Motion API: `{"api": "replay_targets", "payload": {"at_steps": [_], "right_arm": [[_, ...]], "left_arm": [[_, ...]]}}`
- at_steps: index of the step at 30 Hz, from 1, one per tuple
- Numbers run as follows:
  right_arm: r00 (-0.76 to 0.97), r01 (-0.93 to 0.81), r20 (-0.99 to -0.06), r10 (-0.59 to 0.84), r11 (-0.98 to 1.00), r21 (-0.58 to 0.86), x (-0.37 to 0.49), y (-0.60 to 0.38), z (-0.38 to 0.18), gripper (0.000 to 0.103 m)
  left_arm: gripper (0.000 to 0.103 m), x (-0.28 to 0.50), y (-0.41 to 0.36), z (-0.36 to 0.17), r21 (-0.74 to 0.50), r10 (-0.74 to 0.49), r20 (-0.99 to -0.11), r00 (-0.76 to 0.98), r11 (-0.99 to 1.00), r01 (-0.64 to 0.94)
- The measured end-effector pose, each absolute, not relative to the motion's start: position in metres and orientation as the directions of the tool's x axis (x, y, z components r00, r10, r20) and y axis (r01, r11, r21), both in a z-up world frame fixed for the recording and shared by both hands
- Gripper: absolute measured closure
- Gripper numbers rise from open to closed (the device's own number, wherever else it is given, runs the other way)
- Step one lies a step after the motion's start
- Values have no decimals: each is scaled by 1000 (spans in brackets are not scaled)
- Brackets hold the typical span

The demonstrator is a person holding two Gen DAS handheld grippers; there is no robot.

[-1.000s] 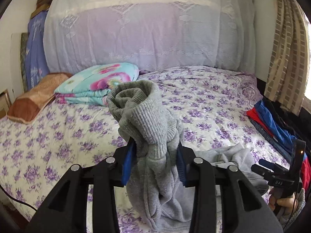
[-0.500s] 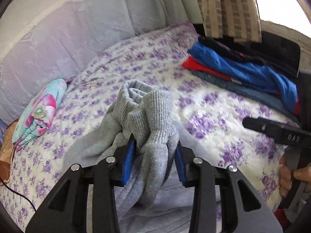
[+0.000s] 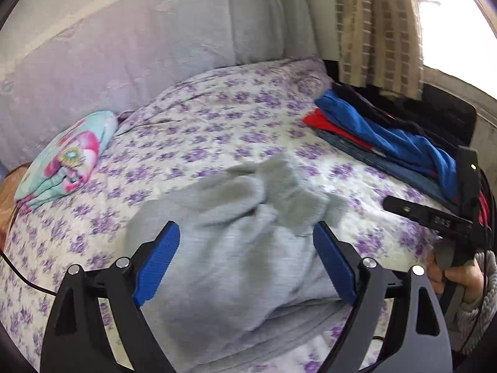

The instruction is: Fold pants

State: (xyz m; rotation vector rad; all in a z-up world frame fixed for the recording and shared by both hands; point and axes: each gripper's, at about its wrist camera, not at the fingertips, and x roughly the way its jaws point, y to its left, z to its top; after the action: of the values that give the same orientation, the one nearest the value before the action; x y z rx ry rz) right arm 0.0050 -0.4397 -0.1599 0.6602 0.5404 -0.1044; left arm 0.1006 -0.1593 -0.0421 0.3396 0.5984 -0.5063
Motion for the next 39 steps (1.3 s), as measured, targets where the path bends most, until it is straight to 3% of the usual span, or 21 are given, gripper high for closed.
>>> {"api": "replay_targets", "payload": {"at_steps": [4, 9, 12, 15, 19, 21, 25, 30, 32, 34, 36, 39], "right_arm": [[876, 214, -481, 42, 860, 464, 11, -416, -130, 4], [896, 64, -440, 65, 960, 272, 50, -357, -72, 4], [866, 29, -496, 60, 985, 169, 79, -327, -69, 4], [768, 59, -640, 11, 994, 88, 104, -317, -106, 4], [700, 49, -691, 177, 955, 294, 99, -346, -152, 4], [700, 50, -696, 158, 962, 268, 100, -341, -149, 4], [765, 48, -641, 66, 986, 158, 90, -324, -114, 4], [871, -82, -472, 134, 988, 129, 92, -300, -51, 4], [863, -145, -477, 169, 986, 87, 107, -282, -47, 15], [822, -188, -536, 194, 980, 67, 126, -268, -58, 54], [771, -170, -614, 167, 984, 54, 143, -264, -82, 76], [723, -154, -667, 182, 983, 101, 153, -277, -117, 75]], "left_arm": [[18, 133, -119, -47, 119, -259, -652, 713, 893, 433], [18, 131, -113, -68, 142, -249, -681, 689, 878, 458], [18, 130, -117, -90, 125, -258, -716, 649, 867, 482], [17, 128, -113, -111, 88, -274, -737, 618, 867, 490], [17, 123, -103, -122, 12, -360, -737, 572, 840, 543], [17, 123, -102, -121, 8, -367, -733, 573, 838, 546], [17, 131, -85, -101, -62, -404, -720, 565, 847, 527], [17, 148, -72, -73, -33, -360, -683, 635, 884, 466], [17, 157, -73, -75, -59, -362, -702, 614, 888, 456], [17, 164, -77, -89, -67, -352, -735, 579, 888, 455], [13, 168, -82, -111, -54, -326, -772, 545, 889, 455], [4, 166, -79, -131, -86, -342, -757, 557, 897, 433]]}}
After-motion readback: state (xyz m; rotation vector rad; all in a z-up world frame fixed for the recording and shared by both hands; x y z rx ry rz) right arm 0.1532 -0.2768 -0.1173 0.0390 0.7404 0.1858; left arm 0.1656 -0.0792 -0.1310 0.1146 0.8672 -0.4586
